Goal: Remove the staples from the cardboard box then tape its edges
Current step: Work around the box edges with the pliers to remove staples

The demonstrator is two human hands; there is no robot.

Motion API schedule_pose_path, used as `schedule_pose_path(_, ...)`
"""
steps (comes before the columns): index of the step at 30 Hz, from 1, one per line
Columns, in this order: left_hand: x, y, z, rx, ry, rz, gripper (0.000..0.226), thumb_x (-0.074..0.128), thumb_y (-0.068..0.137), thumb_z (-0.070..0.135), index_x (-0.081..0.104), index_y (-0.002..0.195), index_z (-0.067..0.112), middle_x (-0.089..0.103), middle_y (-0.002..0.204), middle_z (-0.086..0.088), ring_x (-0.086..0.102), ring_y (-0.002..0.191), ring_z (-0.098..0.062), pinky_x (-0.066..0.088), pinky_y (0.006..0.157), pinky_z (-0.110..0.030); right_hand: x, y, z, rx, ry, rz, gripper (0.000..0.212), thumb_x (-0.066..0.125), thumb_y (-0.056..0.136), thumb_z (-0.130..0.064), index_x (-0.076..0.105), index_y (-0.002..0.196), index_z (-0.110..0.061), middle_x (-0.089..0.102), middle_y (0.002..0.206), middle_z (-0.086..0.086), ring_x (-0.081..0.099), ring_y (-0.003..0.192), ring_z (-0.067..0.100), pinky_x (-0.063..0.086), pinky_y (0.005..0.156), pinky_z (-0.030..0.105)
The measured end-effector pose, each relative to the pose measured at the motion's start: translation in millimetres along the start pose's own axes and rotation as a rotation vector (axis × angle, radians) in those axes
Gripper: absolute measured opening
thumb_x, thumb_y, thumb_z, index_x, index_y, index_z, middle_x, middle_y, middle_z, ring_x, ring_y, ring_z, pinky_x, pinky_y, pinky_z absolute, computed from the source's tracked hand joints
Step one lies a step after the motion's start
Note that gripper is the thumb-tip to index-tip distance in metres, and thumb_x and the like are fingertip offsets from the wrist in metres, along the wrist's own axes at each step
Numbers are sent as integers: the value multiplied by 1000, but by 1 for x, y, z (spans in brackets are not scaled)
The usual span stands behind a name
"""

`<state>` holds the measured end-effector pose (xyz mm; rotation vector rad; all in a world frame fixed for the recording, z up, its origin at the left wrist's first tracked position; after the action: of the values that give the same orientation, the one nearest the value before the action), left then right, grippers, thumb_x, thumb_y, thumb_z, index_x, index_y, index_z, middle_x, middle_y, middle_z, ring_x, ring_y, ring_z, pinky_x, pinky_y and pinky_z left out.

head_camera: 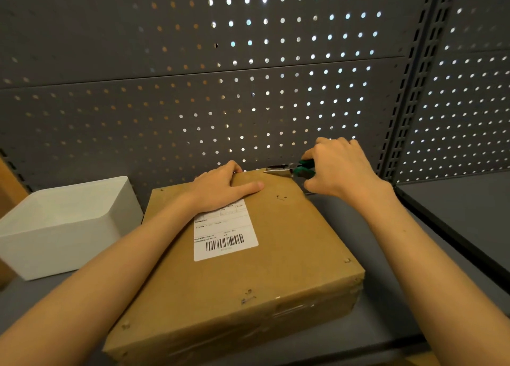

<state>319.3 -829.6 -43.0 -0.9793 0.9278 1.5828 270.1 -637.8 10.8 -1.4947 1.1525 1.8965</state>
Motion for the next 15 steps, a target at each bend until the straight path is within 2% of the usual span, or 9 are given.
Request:
schedule_pose_path(4, 0, 0, -1, -1, -17, -10, 57, 42, 76, 75, 45, 110, 30, 59, 97, 14, 56, 89, -8, 39, 76, -32, -4, 2, -2, -27, -23, 19, 42, 65, 72, -29, 64, 112, -15, 57, 104, 4, 53, 97, 31, 29, 78, 35)
schedule_pose_path(12, 0, 0, 0, 10, -15, 1, 56, 43, 78, 73, 45, 111, 28, 60, 99, 11, 57, 89, -9, 41, 77, -32, -3, 4, -5, -81, -66, 52, 38, 64, 73, -27, 66, 109, -18, 57, 99, 2, 56, 91, 29, 37, 83, 37)
schedule_pose_path(15, 1, 0, 0, 9, -20, 0, 56, 44, 78, 73, 45, 111, 28, 60, 99, 11, 57, 89, -9, 43, 77, -32, -2, 3, -4, -91, -68, 75, 37, 64, 73, -27, 66, 110, -20, 56, 98, 1, 56, 89, 27, 36, 75, 34)
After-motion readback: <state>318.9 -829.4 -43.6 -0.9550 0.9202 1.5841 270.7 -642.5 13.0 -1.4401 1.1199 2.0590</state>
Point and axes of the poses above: each hand's wrist, its own y-axis towards the middle knuckle, its own x-axis out of the palm, z = x × y, the point moved 6 cm from there along y, towards the middle knuckle
